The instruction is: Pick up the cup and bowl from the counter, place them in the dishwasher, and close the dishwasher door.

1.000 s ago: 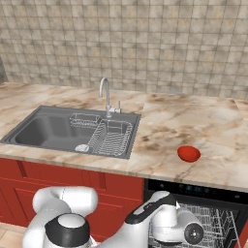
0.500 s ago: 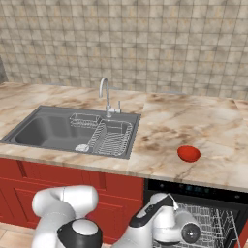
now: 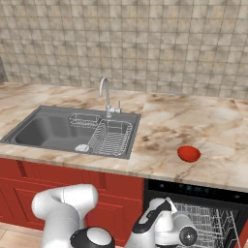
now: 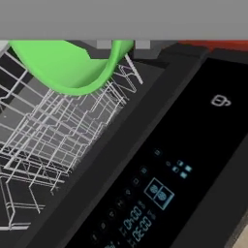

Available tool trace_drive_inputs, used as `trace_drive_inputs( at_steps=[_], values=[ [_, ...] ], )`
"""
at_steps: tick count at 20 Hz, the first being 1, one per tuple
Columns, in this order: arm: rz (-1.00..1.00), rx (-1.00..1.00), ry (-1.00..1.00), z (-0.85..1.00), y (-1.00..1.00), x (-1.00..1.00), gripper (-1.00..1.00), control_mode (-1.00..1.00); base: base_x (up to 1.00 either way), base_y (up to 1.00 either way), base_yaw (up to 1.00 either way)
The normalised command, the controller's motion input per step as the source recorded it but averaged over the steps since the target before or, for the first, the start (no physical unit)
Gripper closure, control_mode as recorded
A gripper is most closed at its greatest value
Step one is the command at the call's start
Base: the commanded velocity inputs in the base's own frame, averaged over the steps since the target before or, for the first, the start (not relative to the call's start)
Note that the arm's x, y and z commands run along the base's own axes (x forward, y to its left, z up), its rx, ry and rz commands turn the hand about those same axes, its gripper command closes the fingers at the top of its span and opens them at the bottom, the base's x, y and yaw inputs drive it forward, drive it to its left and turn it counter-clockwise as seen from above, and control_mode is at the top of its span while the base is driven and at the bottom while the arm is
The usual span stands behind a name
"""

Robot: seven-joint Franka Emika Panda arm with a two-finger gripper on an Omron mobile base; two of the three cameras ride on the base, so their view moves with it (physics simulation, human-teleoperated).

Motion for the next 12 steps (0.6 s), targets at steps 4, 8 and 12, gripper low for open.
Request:
trace_drive_inputs(
  at_steps=[4,8,12],
  values=[
    [0.0,0.0,0.0,-0.33,-0.05,0.21,1.0,-1.0,0.0,0.0,0.0],
    [0.0,0.0,0.0,-0.32,-0.08,0.28,1.0,-1.0,0.0,0.0,0.0],
    [0.0,0.0,0.0,-0.32,-0.09,0.26,1.0,-1.0,0.0,0.0,0.0]
  ],
)
